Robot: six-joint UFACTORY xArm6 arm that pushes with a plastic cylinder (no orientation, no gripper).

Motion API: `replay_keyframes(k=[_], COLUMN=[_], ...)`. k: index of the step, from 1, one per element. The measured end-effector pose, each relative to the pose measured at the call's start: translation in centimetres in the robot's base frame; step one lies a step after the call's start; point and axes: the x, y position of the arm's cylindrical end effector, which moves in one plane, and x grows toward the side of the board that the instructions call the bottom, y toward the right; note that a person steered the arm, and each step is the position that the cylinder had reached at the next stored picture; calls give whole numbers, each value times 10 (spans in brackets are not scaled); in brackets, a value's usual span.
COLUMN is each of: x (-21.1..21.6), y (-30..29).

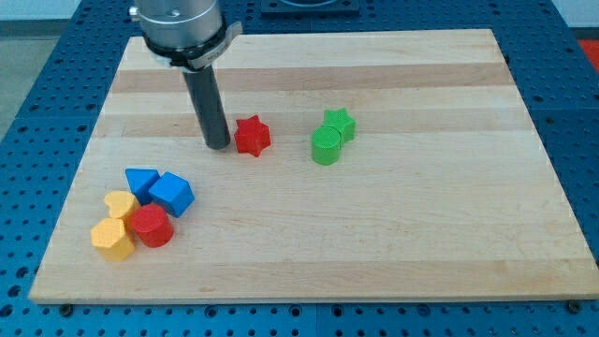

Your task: Move the red star closer to the green circle

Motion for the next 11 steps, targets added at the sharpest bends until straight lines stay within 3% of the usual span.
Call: replay_keyframes(k=[2,11], x=[-1,-26], y=[39,35])
